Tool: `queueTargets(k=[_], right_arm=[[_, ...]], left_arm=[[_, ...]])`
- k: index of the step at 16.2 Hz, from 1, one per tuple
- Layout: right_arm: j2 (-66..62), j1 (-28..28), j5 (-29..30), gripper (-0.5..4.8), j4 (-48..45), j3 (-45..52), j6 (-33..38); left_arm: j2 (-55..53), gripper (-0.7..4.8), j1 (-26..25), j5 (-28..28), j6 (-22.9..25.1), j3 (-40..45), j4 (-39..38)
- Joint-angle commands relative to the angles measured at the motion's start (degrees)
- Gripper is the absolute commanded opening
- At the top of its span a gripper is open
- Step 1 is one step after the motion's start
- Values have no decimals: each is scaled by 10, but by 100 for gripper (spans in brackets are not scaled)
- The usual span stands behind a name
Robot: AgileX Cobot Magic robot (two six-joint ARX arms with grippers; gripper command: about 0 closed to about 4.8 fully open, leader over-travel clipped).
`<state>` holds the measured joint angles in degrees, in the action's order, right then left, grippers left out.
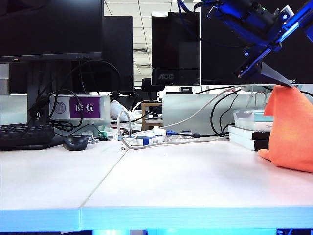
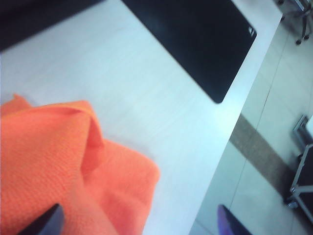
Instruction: Wipe the table from left to right using the rag.
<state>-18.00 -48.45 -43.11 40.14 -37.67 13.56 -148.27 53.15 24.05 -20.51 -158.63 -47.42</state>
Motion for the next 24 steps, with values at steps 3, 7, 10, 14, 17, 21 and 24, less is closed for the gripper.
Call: queueTargets(k=[3,7,10,14,17,21,24], right_arm=[[37,2,-60,-4,-159,133,-3],[38,15,-71,-4,-230,212,-3],[38,58,-33,0,-269,252,-3],[36,164,131,100,-393,311,-76],[36,246,239,133,-448,344,-110],[31,319,327,225,-469,354,-110],[-15,326,358,225,-542,350,-111]], left_arm=[[5,409,-1,3,24,-3,-18],[5,409,-4,6,38,-5,-32],[6,409,-7,8,55,-5,-45],[6,409,-11,9,60,-5,-58],[6,409,-11,17,60,-5,-58],[6,409,-11,28,59,-5,-57],[6,409,-11,32,59,-5,-57]])
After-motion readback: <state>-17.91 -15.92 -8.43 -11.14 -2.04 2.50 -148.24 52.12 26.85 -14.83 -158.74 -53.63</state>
